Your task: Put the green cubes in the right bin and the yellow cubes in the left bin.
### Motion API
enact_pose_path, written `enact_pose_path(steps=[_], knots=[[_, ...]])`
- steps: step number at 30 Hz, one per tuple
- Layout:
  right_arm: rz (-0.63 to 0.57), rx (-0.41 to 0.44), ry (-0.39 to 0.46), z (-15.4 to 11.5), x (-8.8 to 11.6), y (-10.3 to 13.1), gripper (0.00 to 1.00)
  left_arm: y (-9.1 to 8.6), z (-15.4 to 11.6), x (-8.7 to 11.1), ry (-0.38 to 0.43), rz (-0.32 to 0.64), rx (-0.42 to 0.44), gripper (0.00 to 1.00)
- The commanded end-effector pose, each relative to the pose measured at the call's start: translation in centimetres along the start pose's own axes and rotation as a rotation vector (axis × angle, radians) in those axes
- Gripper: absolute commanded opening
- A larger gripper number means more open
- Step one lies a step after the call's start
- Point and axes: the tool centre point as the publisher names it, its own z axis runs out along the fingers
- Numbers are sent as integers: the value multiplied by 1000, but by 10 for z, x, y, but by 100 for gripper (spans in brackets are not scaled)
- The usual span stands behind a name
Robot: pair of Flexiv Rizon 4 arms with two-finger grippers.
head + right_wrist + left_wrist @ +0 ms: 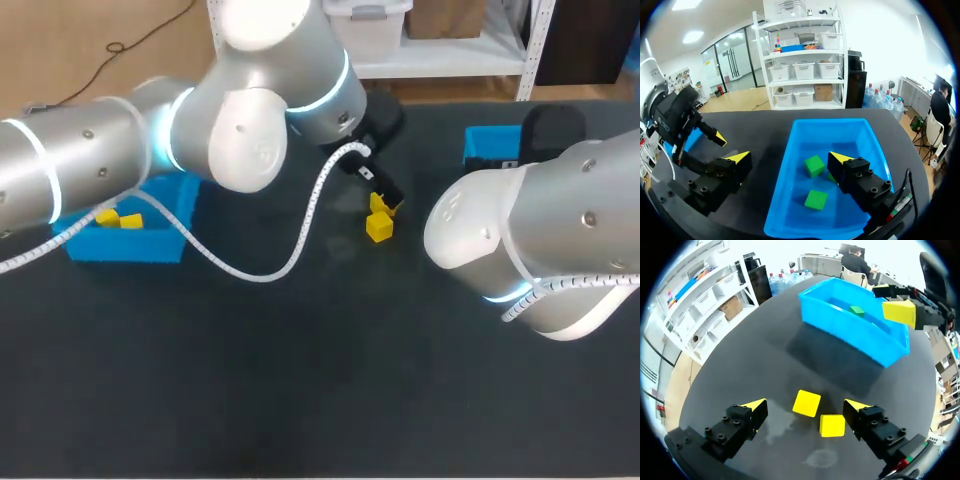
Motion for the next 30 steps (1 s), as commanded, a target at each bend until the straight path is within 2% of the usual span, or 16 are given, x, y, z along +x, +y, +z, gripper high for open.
enact_pose_path(steps=[1, 9, 19, 20, 21, 22, 23, 30], knots=[[0, -4, -2, -1, 0, -1, 100, -1, 12, -8, 19, 12, 9, 100], [0, -4, -2, -1, 0, -1, 100, -11, 26, -8, 48, 20, 58, 100], [0, -4, -2, -1, 0, -1, 100, -9, 41, -3, 66, 25, 64, 100], [0, -4, -2, -1, 0, -1, 100, -9, 42, -3, 63, 25, 63, 87], [0, -4, -2, -1, 0, -1, 100, -9, 42, -3, 55, 27, 61, 36], [0, -4, -2, -1, 0, -1, 100, -9, 42, -3, 51, 30, 55, 3], [0, -4, -2, -1, 0, -1, 100, -9, 41, -3, 51, 31, 56, 0], [0, -4, -2, -1, 0, -1, 100, -10, 39, 1, 56, 60, 27, 0]])
